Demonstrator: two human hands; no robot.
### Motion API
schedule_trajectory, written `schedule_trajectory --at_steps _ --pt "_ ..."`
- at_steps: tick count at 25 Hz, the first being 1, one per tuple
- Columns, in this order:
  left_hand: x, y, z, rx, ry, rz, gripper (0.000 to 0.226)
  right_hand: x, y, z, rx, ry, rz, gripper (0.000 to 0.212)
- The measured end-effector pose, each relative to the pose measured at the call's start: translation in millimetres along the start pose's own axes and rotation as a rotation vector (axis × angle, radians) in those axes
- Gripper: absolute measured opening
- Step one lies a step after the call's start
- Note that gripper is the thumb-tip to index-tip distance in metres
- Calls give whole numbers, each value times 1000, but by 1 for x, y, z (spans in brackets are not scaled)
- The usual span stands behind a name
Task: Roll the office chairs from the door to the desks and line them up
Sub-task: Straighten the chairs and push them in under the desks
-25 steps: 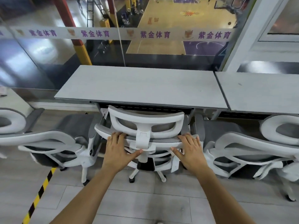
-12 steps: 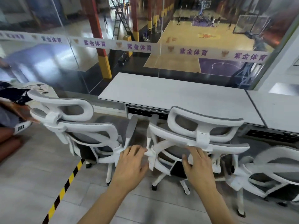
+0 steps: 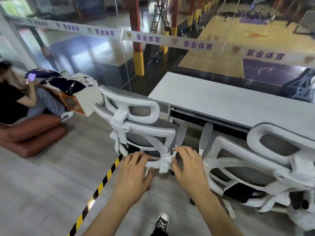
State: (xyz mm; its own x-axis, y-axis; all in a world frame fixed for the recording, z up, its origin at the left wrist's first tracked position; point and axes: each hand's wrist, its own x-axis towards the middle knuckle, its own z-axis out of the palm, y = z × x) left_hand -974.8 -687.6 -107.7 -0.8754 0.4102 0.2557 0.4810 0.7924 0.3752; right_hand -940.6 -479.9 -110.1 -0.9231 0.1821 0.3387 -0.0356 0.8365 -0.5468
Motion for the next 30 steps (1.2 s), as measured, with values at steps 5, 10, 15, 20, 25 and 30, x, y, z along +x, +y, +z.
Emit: schedule_trajectory --at_steps 5,10,15,20,25,30 --pt "57 -93 -10 94 -20 -62 34 83 -23 67 28 -41 15 28" --pt "127 -178 -20 102 -42 -147 48 149 -18 121 -146 -200 129 43" --pt "173 -253 -5 73 -111 -111 55 147 0 149 -299 -159 209 62" --pt "195 -287 9 -36 -142 -1 67 122 -7 147 -368 -108 294 64" --pt "192 -287 9 -143 -124 57 56 95 -20 151 -338 -96 366 67" --pt "213 -277 20 -174 -118 52 51 111 1 144 -290 -116 362 71"
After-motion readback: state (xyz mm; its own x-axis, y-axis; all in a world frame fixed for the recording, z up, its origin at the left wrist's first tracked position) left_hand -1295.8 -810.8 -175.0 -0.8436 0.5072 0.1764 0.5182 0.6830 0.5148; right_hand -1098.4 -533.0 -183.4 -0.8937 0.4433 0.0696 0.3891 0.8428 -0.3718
